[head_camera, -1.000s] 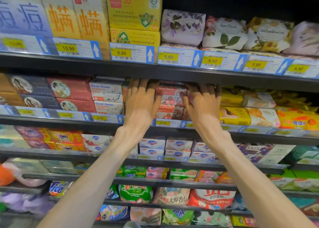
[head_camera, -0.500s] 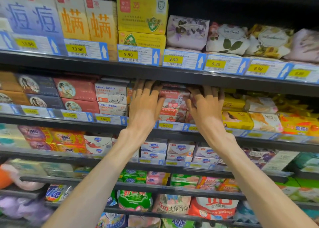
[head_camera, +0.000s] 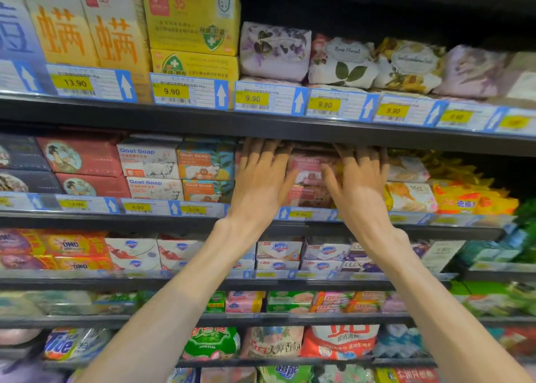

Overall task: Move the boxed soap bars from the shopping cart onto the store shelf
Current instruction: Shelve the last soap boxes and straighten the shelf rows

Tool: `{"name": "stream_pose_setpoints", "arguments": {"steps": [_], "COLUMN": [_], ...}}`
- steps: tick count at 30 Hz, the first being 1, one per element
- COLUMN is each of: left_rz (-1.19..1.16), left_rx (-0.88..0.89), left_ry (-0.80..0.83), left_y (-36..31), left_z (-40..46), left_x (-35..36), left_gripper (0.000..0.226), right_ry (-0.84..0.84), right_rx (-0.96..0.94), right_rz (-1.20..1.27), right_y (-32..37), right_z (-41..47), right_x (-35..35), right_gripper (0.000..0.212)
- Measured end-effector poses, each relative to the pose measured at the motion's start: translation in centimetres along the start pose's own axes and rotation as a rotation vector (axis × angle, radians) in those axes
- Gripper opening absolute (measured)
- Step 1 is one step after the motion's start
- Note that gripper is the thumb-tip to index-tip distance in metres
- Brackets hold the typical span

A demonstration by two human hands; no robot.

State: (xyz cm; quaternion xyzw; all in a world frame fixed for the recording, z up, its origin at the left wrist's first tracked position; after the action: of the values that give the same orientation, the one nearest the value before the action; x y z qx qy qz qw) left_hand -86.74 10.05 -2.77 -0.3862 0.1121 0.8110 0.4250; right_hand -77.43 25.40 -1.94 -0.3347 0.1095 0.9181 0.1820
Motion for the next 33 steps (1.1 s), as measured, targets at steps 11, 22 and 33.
{"name": "stream_pose_setpoints", "arguments": {"steps": [11,22,33], "left_rz": [-0.003,0.01,0.036], "left_rx": [-0.223,-0.201,0.049], "left_ry": [0.351,0.293,-0.046], "left_y": [-1.1,-1.0,-0.2], "left_z": [1.4,1.0,-0.7], "left_x": [-0.3,-0.3,-0.7], "left_gripper": [0.045,0.046,0.029], "right_ry": [0.212,0.221,0.149], "right_rx": [0.133,0.129,0.016], "right_rz": [0.006,0.06,0.007], "right_y": [-1.7,-1.8,-1.9], "right_z": [0.9,0.6,-0.5], "right_x": [1.2,0.8,-0.4], "right_gripper": [0.034,0.038,0.045]}}
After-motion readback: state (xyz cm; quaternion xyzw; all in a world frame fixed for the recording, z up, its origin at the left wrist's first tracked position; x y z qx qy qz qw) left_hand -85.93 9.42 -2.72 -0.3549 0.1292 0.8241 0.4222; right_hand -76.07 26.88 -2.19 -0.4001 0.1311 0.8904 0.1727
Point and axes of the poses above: each hand's wrist, its own z-axis towards the middle knuckle, its own x-axis out of the palm, y = z × x, the point moved 2 cm from there along z, towards the middle knuckle, and after that the axes turned 3 degrees about y, right-handed, at the moved point
